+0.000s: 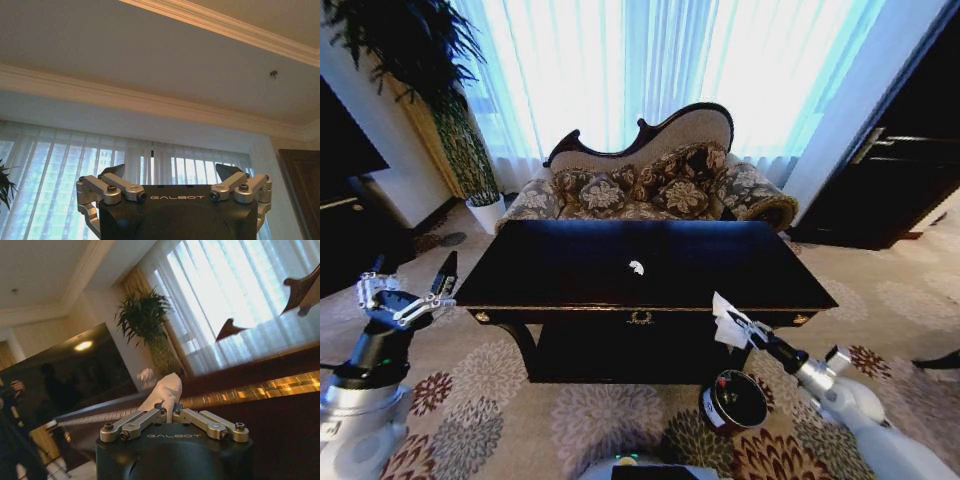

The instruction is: Move to the front of the table and place the trash on the table into the trash bin.

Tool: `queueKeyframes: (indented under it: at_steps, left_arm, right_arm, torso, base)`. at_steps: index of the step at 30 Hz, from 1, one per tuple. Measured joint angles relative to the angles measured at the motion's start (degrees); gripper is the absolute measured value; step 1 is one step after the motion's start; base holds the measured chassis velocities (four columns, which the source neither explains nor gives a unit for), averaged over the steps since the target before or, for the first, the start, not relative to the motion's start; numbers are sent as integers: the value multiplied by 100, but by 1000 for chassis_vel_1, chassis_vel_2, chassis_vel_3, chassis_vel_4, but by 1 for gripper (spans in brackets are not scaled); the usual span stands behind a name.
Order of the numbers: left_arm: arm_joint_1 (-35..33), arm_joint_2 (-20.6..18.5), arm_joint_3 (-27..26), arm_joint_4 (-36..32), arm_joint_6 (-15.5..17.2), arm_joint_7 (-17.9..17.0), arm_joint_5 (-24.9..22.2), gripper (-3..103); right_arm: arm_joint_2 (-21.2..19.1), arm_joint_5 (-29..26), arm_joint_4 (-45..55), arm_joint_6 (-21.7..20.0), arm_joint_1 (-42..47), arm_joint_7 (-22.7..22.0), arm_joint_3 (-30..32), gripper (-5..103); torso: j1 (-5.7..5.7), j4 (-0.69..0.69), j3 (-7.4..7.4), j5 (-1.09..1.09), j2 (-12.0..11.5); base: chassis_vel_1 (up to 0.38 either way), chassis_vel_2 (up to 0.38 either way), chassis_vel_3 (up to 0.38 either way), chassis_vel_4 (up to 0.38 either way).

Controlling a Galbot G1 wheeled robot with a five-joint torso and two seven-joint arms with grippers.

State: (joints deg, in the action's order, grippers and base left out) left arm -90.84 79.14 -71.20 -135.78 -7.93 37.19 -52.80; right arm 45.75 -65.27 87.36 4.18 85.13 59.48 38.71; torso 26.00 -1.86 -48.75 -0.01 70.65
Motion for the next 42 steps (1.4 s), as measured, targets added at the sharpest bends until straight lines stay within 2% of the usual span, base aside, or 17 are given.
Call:
queueKeyframes:
  at_steps: [4,8,16,23,26,27,29,31,32,36,37,40,42]
  left_arm:
    - [0,16,3,2,2,0,22,100]
    - [3,11,5,3,8,0,26,100]
    - [-27,-38,-47,13,-3,-3,3,100]
    - [-43,-48,-73,16,-35,-4,-31,100]
    - [-38,-38,-53,10,-39,-4,-37,100]
    - [-38,-38,-53,10,-39,-4,-37,100]
    - [-36,-34,-35,9,-39,-4,-25,100]
    - [-40,-33,-21,-13,-39,-5,4,100]
    - [-40,-33,-21,-13,-39,-5,4,100]
    - [-55,-43,-3,-52,-25,-13,27,100]
    - [-55,-43,-3,-52,-25,-13,27,100]
    - [-46,-95,34,-32,-15,-16,46,100]
    - [-46,-108,38,-16,-14,-16,51,100]
  right_arm:
    - [18,217,-420,31,-104,272,-111,0]
    - [60,509,-756,76,-244,292,-305,0]
    - [337,1309,-1668,369,-728,-458,-1046,0]
    - [452,1927,-2448,476,-984,-684,-1274,0]
    - [506,2538,-3008,506,-1088,-1073,-1376,0]
    - [506,2538,-3008,506,-1088,-1073,-1376,0]
    - [564,2734,-3146,481,-1112,-1440,-1449,0]
    - [618,2926,-3194,336,-1150,-2105,-1564,0]
    - [618,2926,-3194,336,-1150,-2105,-1564,0]
    - [747,2829,-3095,-45,-1282,-4080,-1824,0]
    - [747,2829,-3095,-45,-1282,-4080,-1824,0]
    - [860,2873,-3027,-164,-1340,-4811,-1896,0]
    - [898,2931,-3024,-213,-1360,-4960,-1917,0]
  torso:
    - [0,0,0,0,0]
    - [0,0,0,0,0]
    - [1,1,0,1,0]
    - [0,1,0,0,0]
    - [1,-1,0,0,0]
    - [1,-1,0,0,0]
    - [0,0,0,1,0]
    - [0,-1,0,-1,0]
    - [0,-1,0,-1,0]
    - [0,0,0,0,0]
    - [0,0,0,0,0]
    - [0,1,0,0,0]
    - [0,0,0,0,0]
  base:
    - [0,0,0,0]
    - [0,0,0,0]
    - [0,0,0,0]
    - [0,0,0,0]
    - [0,0,0,0]
    - [0,0,0,0]
    - [0,0,0,0]
    - [0,0,0,0]
    - [0,0,0,0]
    - [0,0,0,0]
    - [0,0,0,0]
    - [0,0,0,0]
    - [0,0,0,0]
